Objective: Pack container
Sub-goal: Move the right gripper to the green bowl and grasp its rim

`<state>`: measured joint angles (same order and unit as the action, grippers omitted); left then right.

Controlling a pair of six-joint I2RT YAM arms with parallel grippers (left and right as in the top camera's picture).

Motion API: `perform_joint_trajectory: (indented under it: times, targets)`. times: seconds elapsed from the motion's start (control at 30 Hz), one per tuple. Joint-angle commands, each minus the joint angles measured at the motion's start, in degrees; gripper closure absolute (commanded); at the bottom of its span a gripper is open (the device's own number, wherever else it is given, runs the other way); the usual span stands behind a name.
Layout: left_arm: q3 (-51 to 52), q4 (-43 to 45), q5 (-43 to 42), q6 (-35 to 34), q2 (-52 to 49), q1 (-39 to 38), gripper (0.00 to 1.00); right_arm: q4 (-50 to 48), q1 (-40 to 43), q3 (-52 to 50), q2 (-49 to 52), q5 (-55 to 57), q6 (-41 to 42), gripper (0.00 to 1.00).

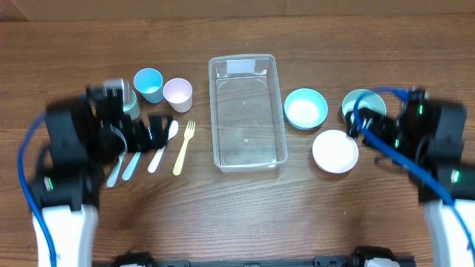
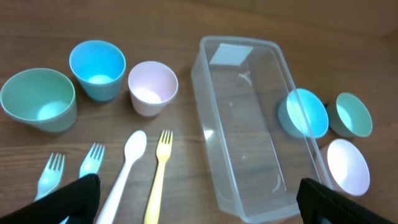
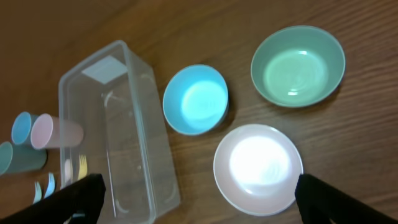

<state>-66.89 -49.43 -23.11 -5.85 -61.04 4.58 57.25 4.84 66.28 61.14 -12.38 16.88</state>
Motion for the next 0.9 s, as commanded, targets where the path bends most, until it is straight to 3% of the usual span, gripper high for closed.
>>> perform_joint_trajectory:
  times: [0.0, 0.2, 0.37, 0.6, 0.77, 0.87]
  targets:
    - [-14.95, -7.72, -0.22, 5.88, -12.50, -0.09, 0.00, 3.41, 0.00, 11.28, 9.97, 2.25, -3.93, 0.00]
    - [-19.93, -9.88, 1.57, 6.10, -21.14, -0.09, 0.00, 2.58, 1.81, 14.03, 21.40, 10.05, -4.96, 0.00]
    - [-19.89, -10.78, 7.63, 6.10, -24.00, -0.09, 0.00, 0.94, 8.74, 14.03, 31.06, 14.01, -0.52, 0.00]
    - [-19.89, -10.75, 8.70, 6.10, -27.36, -0.09, 0.00, -4.11, 13.03, 14.05, 42.64, 12.98, -0.39, 0.07]
    - [-19.89, -10.73, 8.68, 6.10, -27.56, -0.11, 0.00, -9.66, 13.00, 14.03, 47.28, 12.33, -0.44, 0.18]
    - [-19.89, -10.75, 8.68, 6.10, -27.56, -0.09, 0.00, -9.42, 13.00, 14.03, 49.35, 12.33, -0.39, 0.19]
